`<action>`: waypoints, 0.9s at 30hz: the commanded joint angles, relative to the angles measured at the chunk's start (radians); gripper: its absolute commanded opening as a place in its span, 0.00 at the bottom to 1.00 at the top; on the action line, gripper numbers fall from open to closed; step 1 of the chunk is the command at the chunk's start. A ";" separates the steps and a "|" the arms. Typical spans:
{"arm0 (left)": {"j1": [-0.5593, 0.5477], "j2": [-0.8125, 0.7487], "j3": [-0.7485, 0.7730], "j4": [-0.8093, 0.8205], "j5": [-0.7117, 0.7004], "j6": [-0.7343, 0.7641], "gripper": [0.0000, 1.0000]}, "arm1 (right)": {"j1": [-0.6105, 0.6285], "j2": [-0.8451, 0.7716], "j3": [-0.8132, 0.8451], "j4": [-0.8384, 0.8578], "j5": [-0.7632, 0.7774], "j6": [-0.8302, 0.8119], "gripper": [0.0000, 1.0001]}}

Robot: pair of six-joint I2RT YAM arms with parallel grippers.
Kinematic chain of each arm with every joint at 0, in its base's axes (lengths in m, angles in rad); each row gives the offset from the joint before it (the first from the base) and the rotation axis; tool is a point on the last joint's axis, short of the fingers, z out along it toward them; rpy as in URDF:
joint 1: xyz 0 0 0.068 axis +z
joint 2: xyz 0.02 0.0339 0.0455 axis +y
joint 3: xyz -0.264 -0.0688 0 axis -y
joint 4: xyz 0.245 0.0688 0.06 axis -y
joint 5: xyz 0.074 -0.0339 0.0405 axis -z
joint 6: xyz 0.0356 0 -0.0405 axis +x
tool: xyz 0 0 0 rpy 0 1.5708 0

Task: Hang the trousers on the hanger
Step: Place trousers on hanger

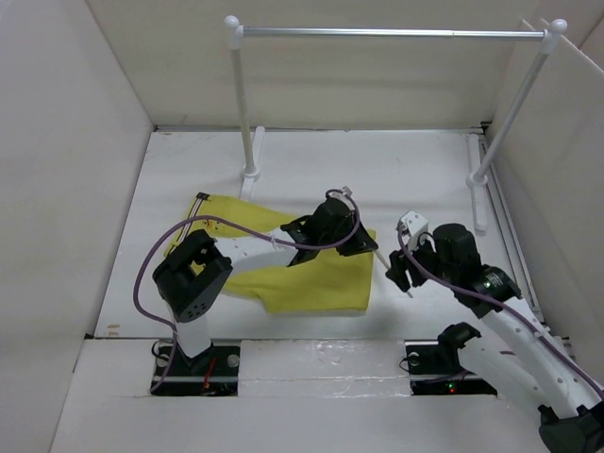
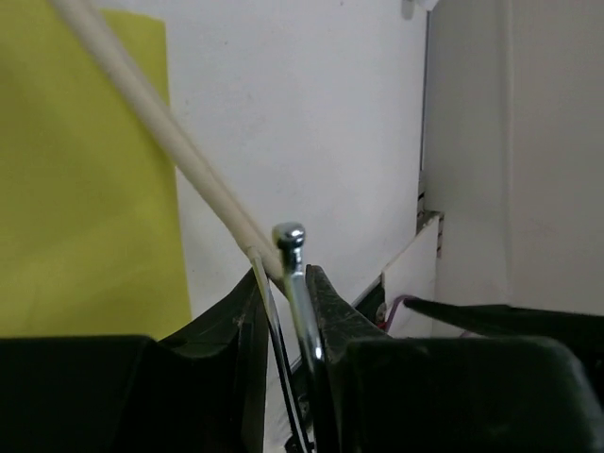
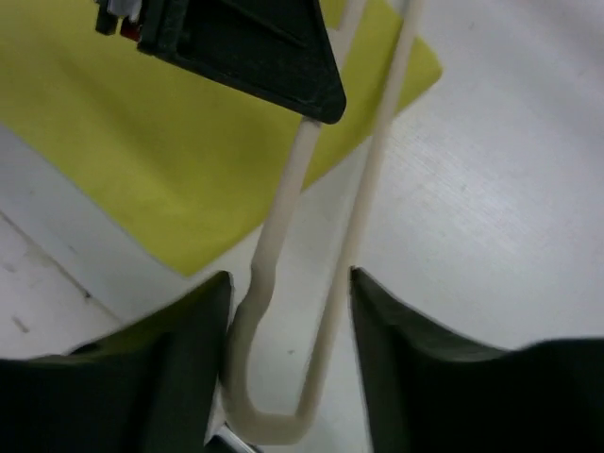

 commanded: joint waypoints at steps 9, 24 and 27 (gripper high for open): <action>-0.043 0.018 -0.028 0.074 -0.003 0.067 0.00 | -0.046 -0.046 0.149 -0.043 -0.193 -0.131 0.88; -0.072 -0.099 -0.183 0.098 -0.096 0.045 0.00 | -0.046 -0.047 -0.226 0.361 -0.128 0.189 0.04; -0.083 -0.110 -0.235 0.155 -0.131 0.010 0.00 | -0.046 0.034 -0.325 0.606 -0.155 0.272 0.00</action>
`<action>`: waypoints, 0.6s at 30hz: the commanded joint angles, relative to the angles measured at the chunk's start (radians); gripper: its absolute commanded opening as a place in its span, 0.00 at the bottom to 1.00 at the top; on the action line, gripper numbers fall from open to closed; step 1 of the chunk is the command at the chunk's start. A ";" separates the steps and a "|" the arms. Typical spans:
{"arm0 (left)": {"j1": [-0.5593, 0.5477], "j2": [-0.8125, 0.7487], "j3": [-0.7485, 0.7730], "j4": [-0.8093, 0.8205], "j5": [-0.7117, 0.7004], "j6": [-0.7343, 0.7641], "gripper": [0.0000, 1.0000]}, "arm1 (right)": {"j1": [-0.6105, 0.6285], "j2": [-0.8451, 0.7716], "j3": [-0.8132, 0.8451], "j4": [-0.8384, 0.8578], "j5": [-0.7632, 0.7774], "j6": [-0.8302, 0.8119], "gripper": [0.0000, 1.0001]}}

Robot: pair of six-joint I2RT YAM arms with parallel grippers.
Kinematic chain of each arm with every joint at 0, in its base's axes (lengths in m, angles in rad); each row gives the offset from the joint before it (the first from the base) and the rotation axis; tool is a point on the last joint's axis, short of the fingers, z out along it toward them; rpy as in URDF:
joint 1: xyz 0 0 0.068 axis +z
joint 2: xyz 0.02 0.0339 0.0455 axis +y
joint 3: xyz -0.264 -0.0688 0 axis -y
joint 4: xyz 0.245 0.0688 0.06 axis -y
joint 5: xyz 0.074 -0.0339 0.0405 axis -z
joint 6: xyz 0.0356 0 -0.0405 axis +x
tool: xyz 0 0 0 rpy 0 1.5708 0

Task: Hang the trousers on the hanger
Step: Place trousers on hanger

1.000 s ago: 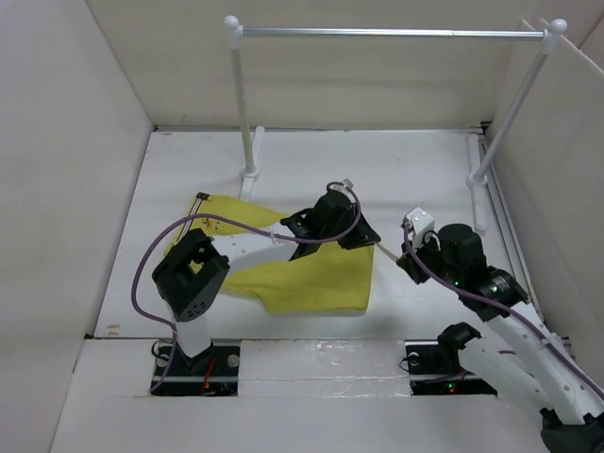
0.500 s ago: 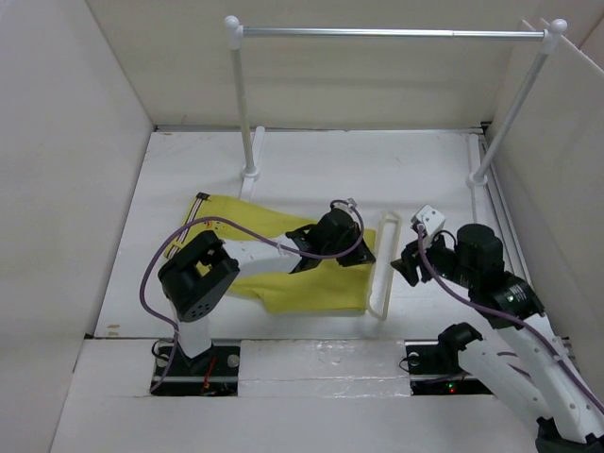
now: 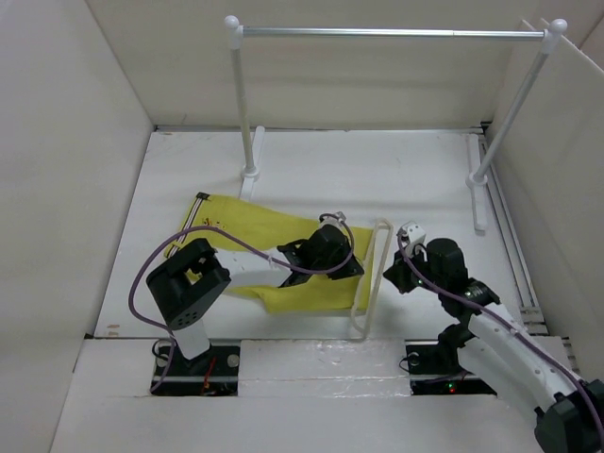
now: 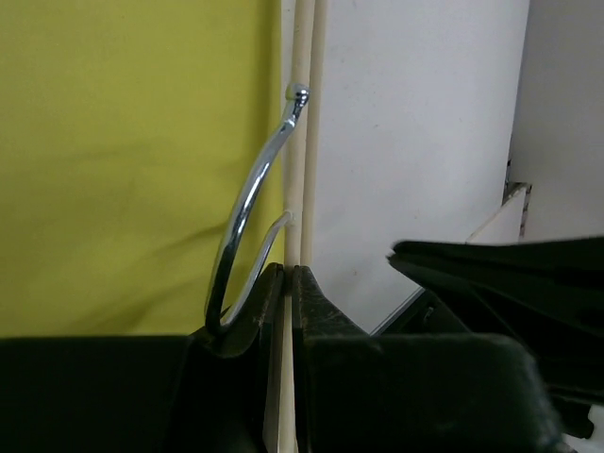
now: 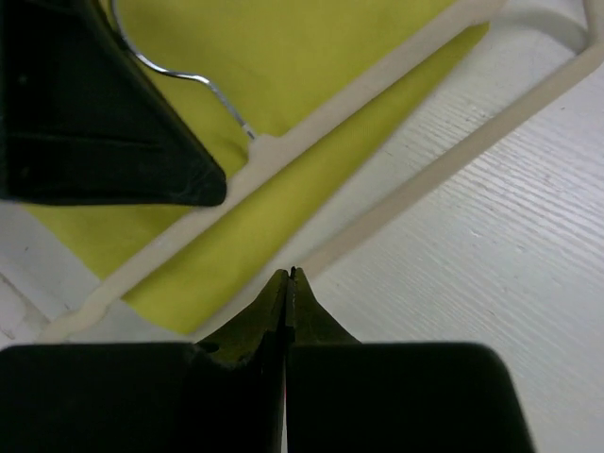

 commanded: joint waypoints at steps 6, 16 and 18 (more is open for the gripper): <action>-0.013 -0.013 -0.028 0.126 -0.083 -0.034 0.00 | 0.027 0.291 -0.028 0.465 0.005 0.093 0.14; -0.013 -0.023 -0.053 0.129 -0.092 -0.042 0.00 | 0.093 0.552 0.023 0.550 0.091 0.118 0.52; -0.013 -0.021 -0.057 0.124 -0.092 -0.037 0.00 | 0.114 0.572 0.018 0.553 0.111 0.134 0.61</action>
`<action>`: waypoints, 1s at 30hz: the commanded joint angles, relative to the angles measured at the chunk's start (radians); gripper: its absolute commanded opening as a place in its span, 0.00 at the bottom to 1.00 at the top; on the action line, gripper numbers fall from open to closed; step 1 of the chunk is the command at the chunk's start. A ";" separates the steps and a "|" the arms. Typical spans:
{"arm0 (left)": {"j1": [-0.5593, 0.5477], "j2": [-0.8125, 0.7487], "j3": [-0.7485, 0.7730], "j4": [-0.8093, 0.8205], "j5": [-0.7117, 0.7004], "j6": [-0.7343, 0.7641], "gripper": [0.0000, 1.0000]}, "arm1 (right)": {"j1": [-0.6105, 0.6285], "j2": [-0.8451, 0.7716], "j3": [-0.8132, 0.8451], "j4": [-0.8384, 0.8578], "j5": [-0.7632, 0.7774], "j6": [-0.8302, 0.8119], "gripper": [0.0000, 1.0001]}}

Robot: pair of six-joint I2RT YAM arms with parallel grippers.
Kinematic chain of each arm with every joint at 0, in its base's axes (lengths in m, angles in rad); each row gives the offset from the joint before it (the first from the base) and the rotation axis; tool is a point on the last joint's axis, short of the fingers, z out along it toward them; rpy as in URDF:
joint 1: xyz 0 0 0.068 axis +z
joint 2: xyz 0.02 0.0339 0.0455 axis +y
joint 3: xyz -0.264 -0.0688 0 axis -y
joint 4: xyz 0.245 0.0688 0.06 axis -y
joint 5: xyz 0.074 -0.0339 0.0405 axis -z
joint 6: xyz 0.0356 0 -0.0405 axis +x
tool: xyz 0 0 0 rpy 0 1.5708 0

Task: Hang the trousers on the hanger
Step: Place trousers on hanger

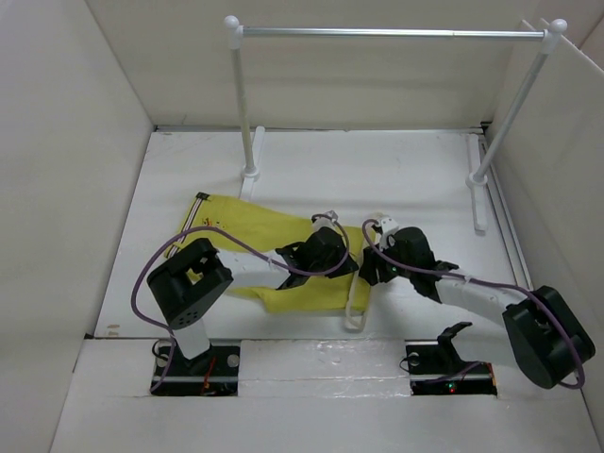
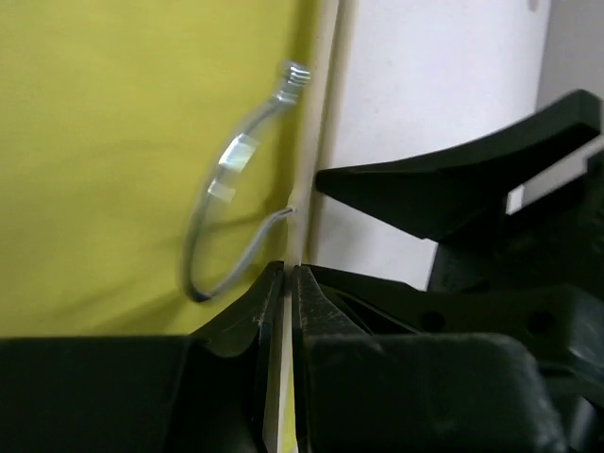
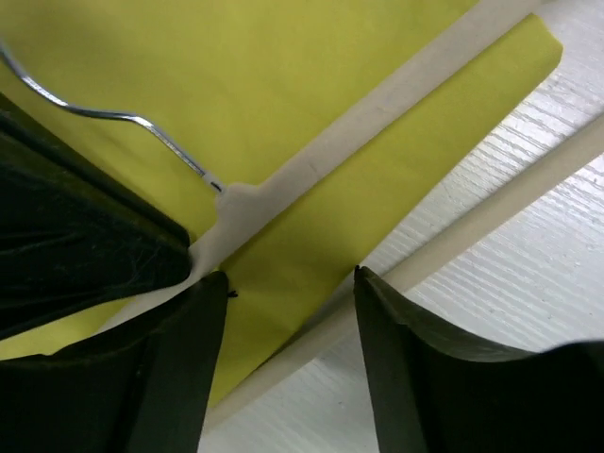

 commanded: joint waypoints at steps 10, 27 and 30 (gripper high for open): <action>-0.004 -0.001 -0.026 0.021 -0.095 0.011 0.00 | 0.057 0.080 0.031 0.139 0.023 0.066 0.00; -0.004 -0.133 -0.061 -0.126 -0.224 0.033 0.00 | -0.132 -0.544 0.129 -0.406 -0.022 0.006 0.00; -0.004 -0.137 -0.068 -0.108 -0.207 0.046 0.00 | -0.196 -0.563 0.091 -0.397 -0.057 -0.003 0.00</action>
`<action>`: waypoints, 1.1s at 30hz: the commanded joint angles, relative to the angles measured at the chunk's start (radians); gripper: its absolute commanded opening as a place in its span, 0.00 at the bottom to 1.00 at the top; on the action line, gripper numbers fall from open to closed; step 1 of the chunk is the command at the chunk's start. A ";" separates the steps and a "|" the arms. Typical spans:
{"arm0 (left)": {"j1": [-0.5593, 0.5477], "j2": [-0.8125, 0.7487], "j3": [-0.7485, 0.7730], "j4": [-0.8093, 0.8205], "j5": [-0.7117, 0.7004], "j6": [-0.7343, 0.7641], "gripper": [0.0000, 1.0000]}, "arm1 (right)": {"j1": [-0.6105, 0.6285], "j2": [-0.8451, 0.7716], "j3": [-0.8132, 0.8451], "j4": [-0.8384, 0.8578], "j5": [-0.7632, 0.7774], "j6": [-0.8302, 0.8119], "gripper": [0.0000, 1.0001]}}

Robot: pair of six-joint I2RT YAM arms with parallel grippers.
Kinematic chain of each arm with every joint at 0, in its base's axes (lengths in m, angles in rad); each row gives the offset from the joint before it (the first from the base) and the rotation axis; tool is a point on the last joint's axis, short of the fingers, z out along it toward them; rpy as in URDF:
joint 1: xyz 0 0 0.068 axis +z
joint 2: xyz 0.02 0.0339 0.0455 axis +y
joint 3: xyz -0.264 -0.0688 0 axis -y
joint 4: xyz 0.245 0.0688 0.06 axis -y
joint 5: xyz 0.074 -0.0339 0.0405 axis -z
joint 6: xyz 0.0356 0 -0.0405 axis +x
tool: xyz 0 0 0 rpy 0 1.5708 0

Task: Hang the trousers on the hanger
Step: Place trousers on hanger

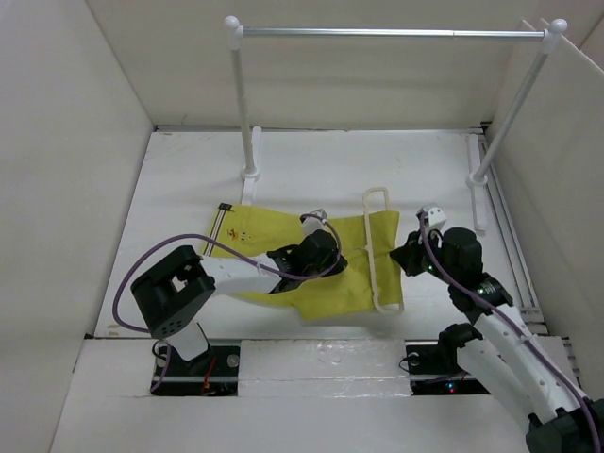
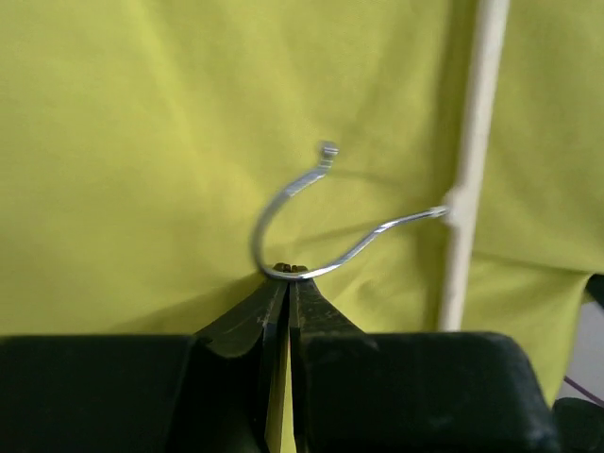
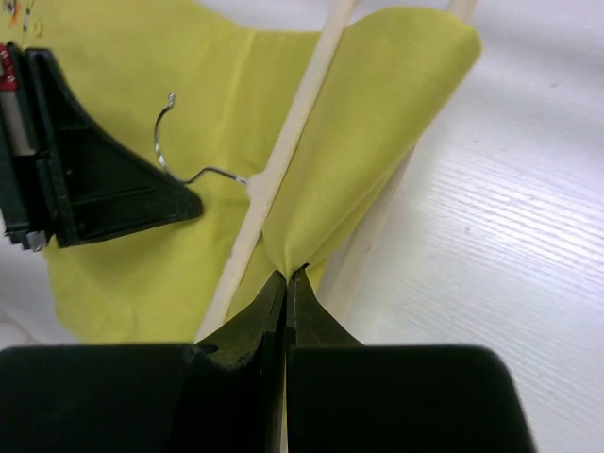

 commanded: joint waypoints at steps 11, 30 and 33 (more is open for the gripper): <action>-0.135 -0.041 0.019 0.069 0.138 -0.031 0.24 | -0.076 0.257 -0.056 0.194 -0.086 -0.136 0.00; -0.147 0.298 0.392 -0.350 0.012 -0.199 0.25 | -0.134 0.176 -0.089 0.206 -0.163 -0.129 0.00; -0.147 0.300 0.370 -0.330 0.009 -0.203 0.37 | -0.143 0.180 -0.084 0.198 -0.188 -0.136 0.00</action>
